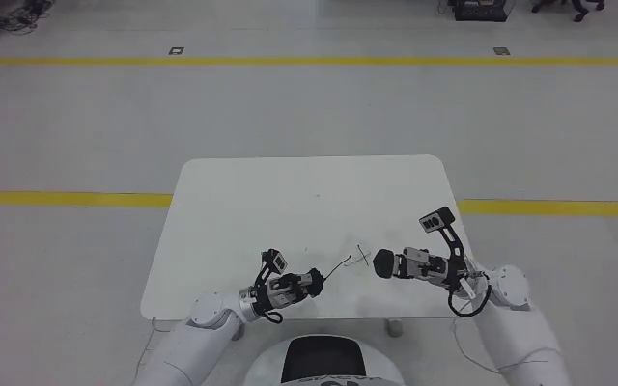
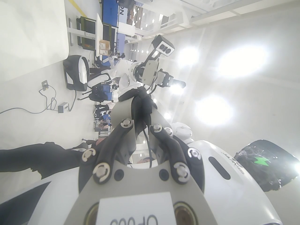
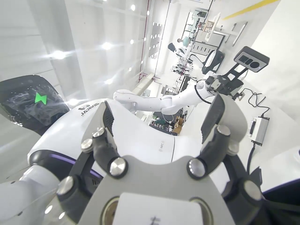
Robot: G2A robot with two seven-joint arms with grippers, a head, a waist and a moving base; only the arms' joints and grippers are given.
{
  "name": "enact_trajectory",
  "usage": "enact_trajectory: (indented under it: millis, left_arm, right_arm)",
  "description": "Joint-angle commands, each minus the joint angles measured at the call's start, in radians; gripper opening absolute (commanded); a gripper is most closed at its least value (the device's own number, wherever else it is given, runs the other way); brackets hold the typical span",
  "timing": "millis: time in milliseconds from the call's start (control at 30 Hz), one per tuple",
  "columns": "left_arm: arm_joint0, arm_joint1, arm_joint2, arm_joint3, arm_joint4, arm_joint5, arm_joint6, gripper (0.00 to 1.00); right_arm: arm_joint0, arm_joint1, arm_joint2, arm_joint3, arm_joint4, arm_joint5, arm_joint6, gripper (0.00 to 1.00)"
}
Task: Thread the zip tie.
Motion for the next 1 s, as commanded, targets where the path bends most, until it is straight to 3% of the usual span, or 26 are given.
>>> enact_trajectory:
  millis: [0, 167, 400, 567, 733, 967]
  left_arm:
    - [0.000, 0.000, 0.000, 0.000, 0.000, 0.000, 0.000, 0.00]
    - [0.000, -0.002, 0.004, -0.006, -0.015, 0.002, 0.027, 0.00]
    - [0.016, -0.021, -0.028, -0.014, -0.145, 0.000, -0.010, 0.00]
    - [0.026, -0.052, -0.065, 0.007, -0.217, 0.000, -0.082, 0.00]
    - [0.026, -0.087, -0.086, 0.028, -0.220, 0.000, -0.133, 0.00]
    - [0.026, -0.087, -0.086, 0.028, -0.220, 0.000, -0.133, 0.00]
  right_arm:
    - [0.000, 0.000, 0.000, 0.000, 0.000, 0.000, 0.000, 1.00]
    - [-0.002, -0.001, -0.010, -0.004, 0.007, 0.011, -0.015, 1.00]
    - [0.023, 0.011, -0.103, 0.093, 0.243, 0.078, 0.000, 1.00]
    - [0.057, 0.036, -0.195, 0.173, 0.346, 0.093, 0.000, 1.00]
    - [0.102, 0.056, -0.309, 0.222, 0.406, 0.114, 0.000, 1.00]
    - [0.105, 0.058, -0.316, 0.225, 0.406, 0.115, 0.000, 1.00]
